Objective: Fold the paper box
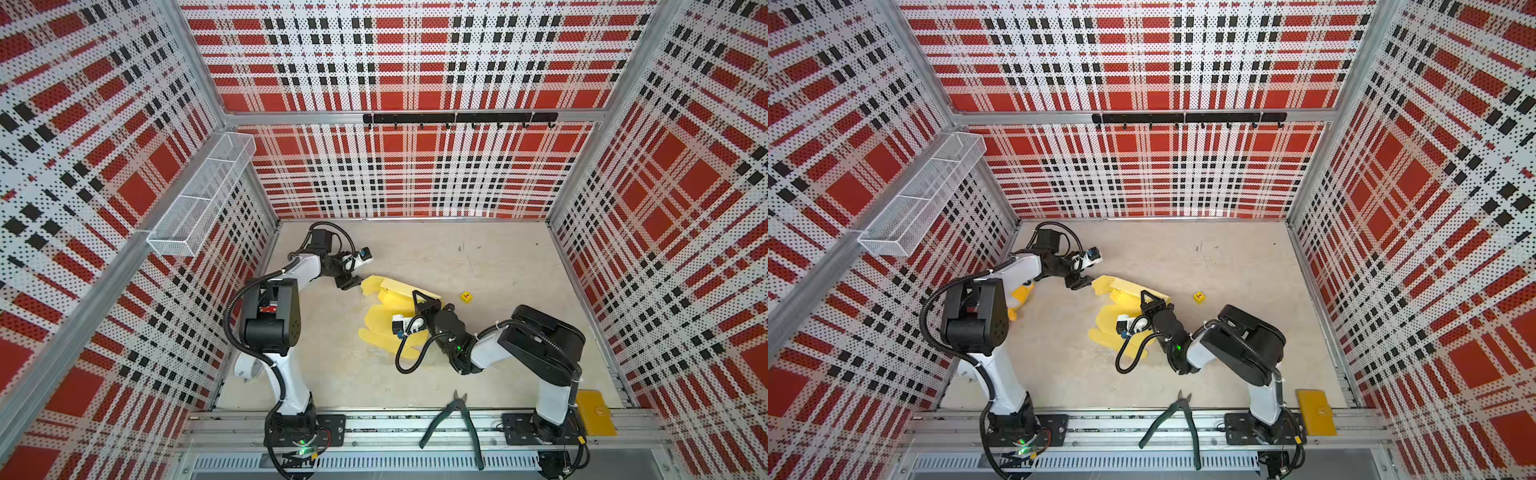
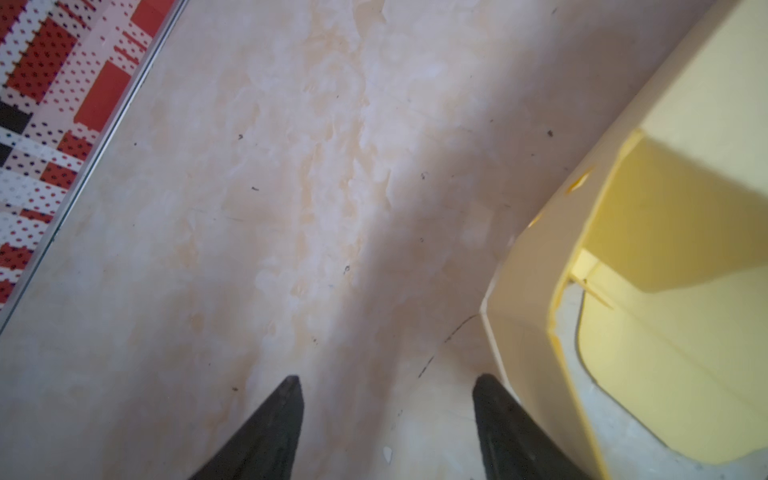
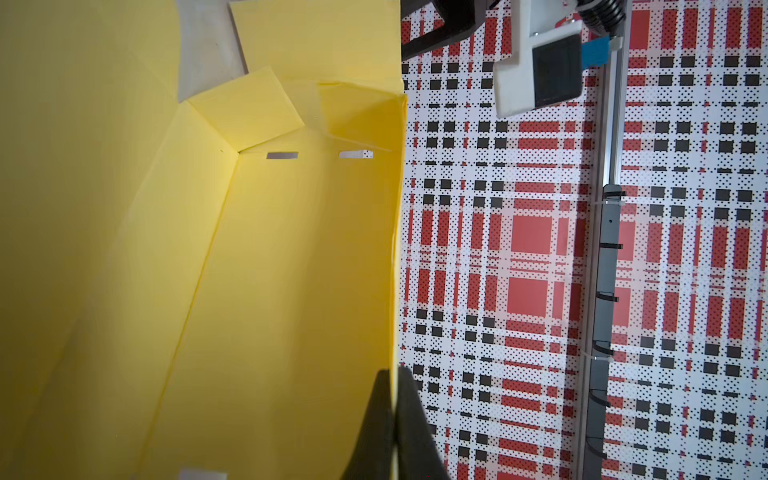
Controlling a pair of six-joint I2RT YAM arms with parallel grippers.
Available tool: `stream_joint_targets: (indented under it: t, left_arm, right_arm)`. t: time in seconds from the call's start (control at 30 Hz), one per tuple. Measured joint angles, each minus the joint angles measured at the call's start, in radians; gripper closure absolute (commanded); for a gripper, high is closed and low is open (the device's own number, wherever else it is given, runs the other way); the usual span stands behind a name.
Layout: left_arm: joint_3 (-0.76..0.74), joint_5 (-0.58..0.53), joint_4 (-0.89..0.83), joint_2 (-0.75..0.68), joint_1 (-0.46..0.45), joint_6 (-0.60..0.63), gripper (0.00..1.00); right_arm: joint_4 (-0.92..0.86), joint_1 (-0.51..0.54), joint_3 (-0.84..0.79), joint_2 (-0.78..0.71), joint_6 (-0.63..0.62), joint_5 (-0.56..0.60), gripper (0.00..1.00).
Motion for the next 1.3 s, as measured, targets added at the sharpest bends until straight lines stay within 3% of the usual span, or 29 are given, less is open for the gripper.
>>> stream_joint_targets:
  t: [0.37, 0.93, 1.3]
  left_arm:
    - [-0.007, 0.025, -0.070, -0.014, -0.074, 0.054, 0.36]
    - [-0.037, 0.059, -0.124, -0.050, -0.118, 0.054, 0.39]
    - [-0.080, 0.047, -0.070, -0.061, -0.175, -0.026, 0.51]
  right_arm:
    - [0.030, -0.007, 0.000, 0.024, 0.001, 0.002, 1.00]
    - [0.027, -0.025, 0.000, 0.028, 0.028, 0.000, 1.00]
    - [0.027, -0.027, 0.000, 0.032, 0.031, 0.003, 1.00]
